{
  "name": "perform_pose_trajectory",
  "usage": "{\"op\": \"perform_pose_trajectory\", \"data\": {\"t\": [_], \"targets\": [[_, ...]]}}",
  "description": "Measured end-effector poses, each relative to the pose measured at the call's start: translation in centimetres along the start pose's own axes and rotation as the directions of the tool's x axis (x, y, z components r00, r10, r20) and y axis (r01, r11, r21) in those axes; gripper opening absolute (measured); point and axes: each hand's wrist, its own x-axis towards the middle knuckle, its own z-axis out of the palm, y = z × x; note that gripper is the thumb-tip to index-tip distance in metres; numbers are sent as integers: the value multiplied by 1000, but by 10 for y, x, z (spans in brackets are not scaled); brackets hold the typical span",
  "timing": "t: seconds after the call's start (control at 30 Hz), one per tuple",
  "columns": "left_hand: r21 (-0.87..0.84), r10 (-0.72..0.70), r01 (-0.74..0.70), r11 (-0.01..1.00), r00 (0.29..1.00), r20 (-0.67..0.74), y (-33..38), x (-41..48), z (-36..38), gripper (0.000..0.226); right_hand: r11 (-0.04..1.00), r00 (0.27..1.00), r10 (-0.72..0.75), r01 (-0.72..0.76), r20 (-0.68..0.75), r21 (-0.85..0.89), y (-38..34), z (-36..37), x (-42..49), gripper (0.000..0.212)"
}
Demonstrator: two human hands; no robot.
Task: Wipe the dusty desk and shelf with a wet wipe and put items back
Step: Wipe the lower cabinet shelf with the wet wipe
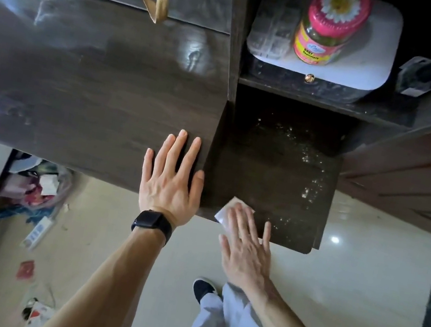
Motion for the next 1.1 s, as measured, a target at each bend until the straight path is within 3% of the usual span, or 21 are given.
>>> {"op": "perform_pose_trajectory", "data": {"t": [0.1, 0.17, 0.2, 0.27, 0.33, 0.37, 0.47, 0.53, 0.7, 0.77, 0.87, 0.97, 1.03, 1.1], "targets": [[-1, 2, -2, 1000, 1000, 2, 0, -1, 1, 58, 945, 945, 327, -325, -31, 41, 26, 3, -14, 68], [-10, 3, -3, 1000, 1000, -1, 0, 0, 2, 58, 905, 907, 420, -414, -44, 95, 17, 5, -10, 68], [-14, 4, -4, 1000, 1000, -3, 0, -1, 2, 58, 919, 920, 387, -380, -59, 107, 3, 6, -3, 67], [-16, 9, -9, 1000, 1000, -12, 0, -1, 1, 58, 980, 982, 173, -165, -79, 108, -36, 8, 14, 65], [-18, 11, -11, 1000, 1000, -20, 0, -1, 1, 59, 993, 998, -29, 35, -48, 115, -64, 9, 30, 69], [-17, 16, -16, 1000, 1000, -18, 0, -1, 1, 59, 992, 998, -58, 62, -36, 113, -68, 8, 33, 71], [-15, 19, -19, 1000, 1000, -8, -1, 0, 2, 58, 999, 999, 6, -4, -53, 49, -35, 9, 19, 69], [-21, 20, -20, 1000, 1000, -2, -1, -1, 2, 58, 991, 990, 130, -130, -52, -7, 9, 9, -7, 69], [-20, 23, -23, 1000, 1000, -4, -2, -1, 2, 58, 882, 883, 470, -470, 3, 35, 66, 2, -32, 73], [-12, 20, -20, 1000, 1000, 0, -2, -1, 2, 58, 889, 890, 456, -452, -35, 72, 37, 4, -15, 74], [-11, 26, -26, 1000, 999, -20, -1, 0, 4, 58, 982, 982, 175, -169, -74, 81, -22, 7, 23, 70], [-17, 25, -26, 1000, 999, -40, -2, -1, 5, 59, 996, 996, -19, 26, -89, 87, -44, -2, 51, 67], [-12, 27, -27, 1000, 999, -35, -3, -1, 5, 59, 997, 996, 43, -38, -75, 68, -22, -4, 50, 65], [-12, 23, -23, 1000, 999, -30, -3, -1, 4, 59, 968, 968, 246, -242, -52, 68, 19, -5, 33, 64]]}}
